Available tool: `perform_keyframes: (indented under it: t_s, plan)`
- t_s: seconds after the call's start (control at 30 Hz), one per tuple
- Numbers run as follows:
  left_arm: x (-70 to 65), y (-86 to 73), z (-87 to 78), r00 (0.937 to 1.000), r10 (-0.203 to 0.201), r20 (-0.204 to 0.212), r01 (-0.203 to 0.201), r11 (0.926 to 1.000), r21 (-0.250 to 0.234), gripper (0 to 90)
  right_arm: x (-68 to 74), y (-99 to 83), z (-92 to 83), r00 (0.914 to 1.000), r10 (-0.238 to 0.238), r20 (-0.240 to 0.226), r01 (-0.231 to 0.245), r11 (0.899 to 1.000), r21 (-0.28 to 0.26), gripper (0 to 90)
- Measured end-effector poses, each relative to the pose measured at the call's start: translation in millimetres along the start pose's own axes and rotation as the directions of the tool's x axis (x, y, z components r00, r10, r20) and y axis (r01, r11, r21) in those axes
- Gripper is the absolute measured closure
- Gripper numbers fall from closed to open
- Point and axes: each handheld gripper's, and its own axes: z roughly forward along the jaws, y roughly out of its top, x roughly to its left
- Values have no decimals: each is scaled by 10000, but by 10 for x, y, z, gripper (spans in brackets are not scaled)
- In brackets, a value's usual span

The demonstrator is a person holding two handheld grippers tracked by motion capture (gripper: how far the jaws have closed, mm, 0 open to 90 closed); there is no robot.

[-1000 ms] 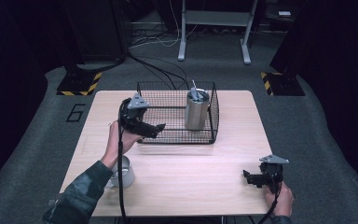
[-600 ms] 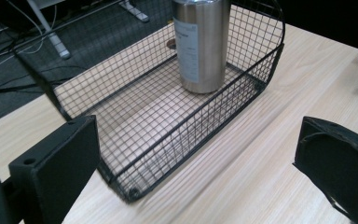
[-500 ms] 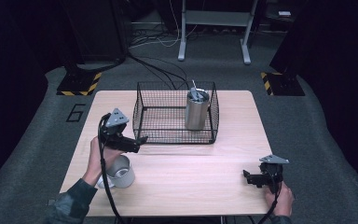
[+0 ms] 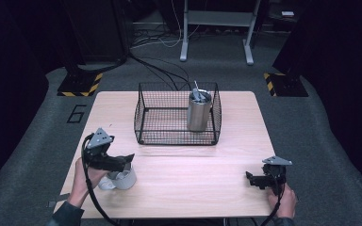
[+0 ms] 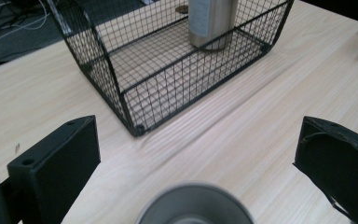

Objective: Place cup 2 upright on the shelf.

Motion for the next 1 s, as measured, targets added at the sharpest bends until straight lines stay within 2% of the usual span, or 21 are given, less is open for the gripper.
perform_keyframes:
  t_s: [0.13, 0.27, 0.43, 0.7, 0.77, 1.0]
  plan:
    - [15, -163, -14, 9997, -223, -48, 224, 9995, 212, 0, 0, 0, 0, 10000, -1, -1, 1, 10000, 1, 0]
    - [22, -314, -21, 9989, -457, 83, 453, 9983, 370, 0, 8, 3, 1, 10000, 3, 10, -3, 10000, 49, 0]
    - [4, -439, -7, 9988, -487, 73, 481, 9970, 606, 0, 6, 5, 3, 10000, -37, 5, 37, 10000, 46, 0]
    - [-17, -564, 54, 9986, -520, -112, 528, 9938, 974, 0, 6, 5, 3, 10000, -34, 7, 34, 10000, 46, 0]
    - [-27, -581, 70, 9990, -426, -164, 442, 9927, 1122, 0, 6, 5, 3, 10000, -43, -1, 43, 10000, 53, 0]
    - [-36, -611, 131, 9988, -443, -216, 466, 9912, 1236, 5, 6, 6, 3, 10000, -45, -4, 46, 10000, 52, 0]
